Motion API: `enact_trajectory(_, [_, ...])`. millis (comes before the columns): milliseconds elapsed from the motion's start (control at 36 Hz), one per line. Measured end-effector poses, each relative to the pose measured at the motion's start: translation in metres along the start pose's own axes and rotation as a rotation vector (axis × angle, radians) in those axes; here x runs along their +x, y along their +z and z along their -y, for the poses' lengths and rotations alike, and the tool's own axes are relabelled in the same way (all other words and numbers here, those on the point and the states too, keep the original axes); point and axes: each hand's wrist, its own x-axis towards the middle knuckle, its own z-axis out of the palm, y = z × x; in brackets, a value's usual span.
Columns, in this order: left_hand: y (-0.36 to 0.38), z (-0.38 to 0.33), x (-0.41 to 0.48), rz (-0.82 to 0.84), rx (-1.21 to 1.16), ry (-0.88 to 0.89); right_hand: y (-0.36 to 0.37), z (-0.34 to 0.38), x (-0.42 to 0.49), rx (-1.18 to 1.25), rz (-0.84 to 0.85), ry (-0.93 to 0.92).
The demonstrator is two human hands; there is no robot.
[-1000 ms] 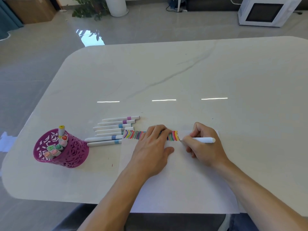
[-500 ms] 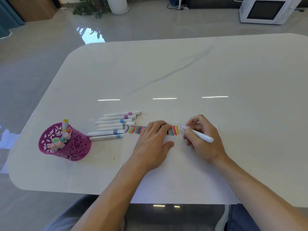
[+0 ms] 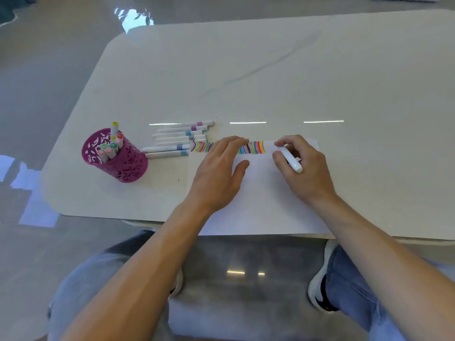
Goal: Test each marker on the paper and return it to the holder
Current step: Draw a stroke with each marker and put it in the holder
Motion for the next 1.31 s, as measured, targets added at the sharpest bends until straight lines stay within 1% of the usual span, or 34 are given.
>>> enact_trajectory(83, [-0.005, 0.001, -0.011, 0.001, 0.021, 0.023, 0.004, 0.001, -0.003, -0.025, 0.008, -0.02])
enact_trajectory(306, [-0.007, 0.018, -0.025, 0.031, 0.075, -0.012, 0.023, -0.002, -0.005, -0.102, 0.009, -0.055])
enact_trajectory(444, [-0.005, 0.019, -0.017, 0.035, 0.089, 0.03, 0.027, -0.004, 0.0, -0.119, -0.01, -0.06])
enact_trajectory(611, [-0.002, 0.024, -0.002, 0.11, 0.125, 0.052, 0.029, -0.005, 0.005, -0.139, -0.008, -0.073])
enact_trajectory(750, [-0.002, 0.027, 0.005, 0.126, 0.13, 0.057, 0.03, -0.004, 0.006, -0.128, -0.015, -0.07])
enact_trajectory(972, [-0.003, 0.04, 0.003, 0.132, 0.137, 0.009, 0.029, 0.0, 0.002, -0.123, -0.028, -0.091])
enact_trajectory(1222, [0.002, 0.04, -0.008, 0.109, 0.143, 0.011, 0.024, 0.007, -0.007, -0.217, -0.041, -0.155])
enact_trajectory(1306, [-0.001, 0.039, -0.011, 0.089, 0.153, -0.007, 0.024, 0.008, -0.012, -0.29, -0.039, -0.192])
